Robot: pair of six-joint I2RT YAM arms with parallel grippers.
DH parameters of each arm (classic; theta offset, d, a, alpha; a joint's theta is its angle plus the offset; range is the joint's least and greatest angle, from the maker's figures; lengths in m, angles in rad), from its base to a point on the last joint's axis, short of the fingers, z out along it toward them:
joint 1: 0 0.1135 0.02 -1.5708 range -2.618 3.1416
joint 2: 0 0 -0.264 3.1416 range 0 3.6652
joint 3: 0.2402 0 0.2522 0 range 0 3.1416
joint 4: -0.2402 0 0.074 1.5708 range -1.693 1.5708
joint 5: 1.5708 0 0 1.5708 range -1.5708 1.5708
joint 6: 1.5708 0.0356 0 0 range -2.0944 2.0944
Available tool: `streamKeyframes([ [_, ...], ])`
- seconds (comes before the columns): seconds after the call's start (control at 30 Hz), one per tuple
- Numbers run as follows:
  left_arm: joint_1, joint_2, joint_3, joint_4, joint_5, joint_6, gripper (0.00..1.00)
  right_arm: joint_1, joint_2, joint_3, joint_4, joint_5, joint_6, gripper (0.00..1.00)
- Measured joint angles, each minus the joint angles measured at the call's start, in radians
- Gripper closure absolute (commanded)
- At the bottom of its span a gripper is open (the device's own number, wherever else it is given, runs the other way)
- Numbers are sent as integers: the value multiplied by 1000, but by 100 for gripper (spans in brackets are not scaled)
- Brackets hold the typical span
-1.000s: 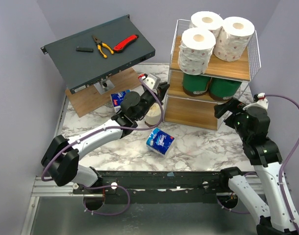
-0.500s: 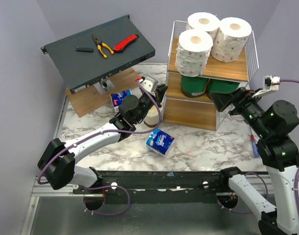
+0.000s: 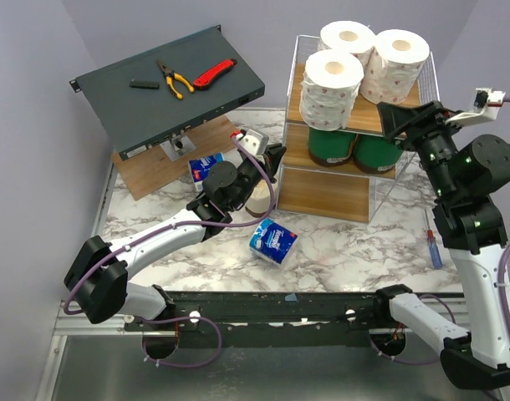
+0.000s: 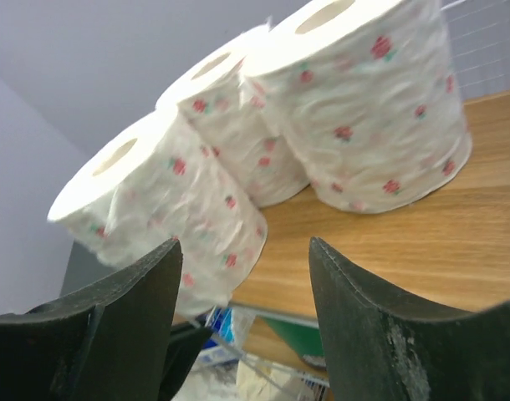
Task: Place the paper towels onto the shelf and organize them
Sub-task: Adjust the shelf at the corner of the board, then adjust the paper towel on the shelf.
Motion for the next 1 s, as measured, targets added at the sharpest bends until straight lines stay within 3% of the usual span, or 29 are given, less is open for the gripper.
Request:
streamKeyframes([
  [0.43,-5,0,0,1,-2,-23,100,0,142,73,37,247,-18,44],
  [1.0,-6,0,0,5,0,-34,100,0,256,76,122,316,-42,43],
])
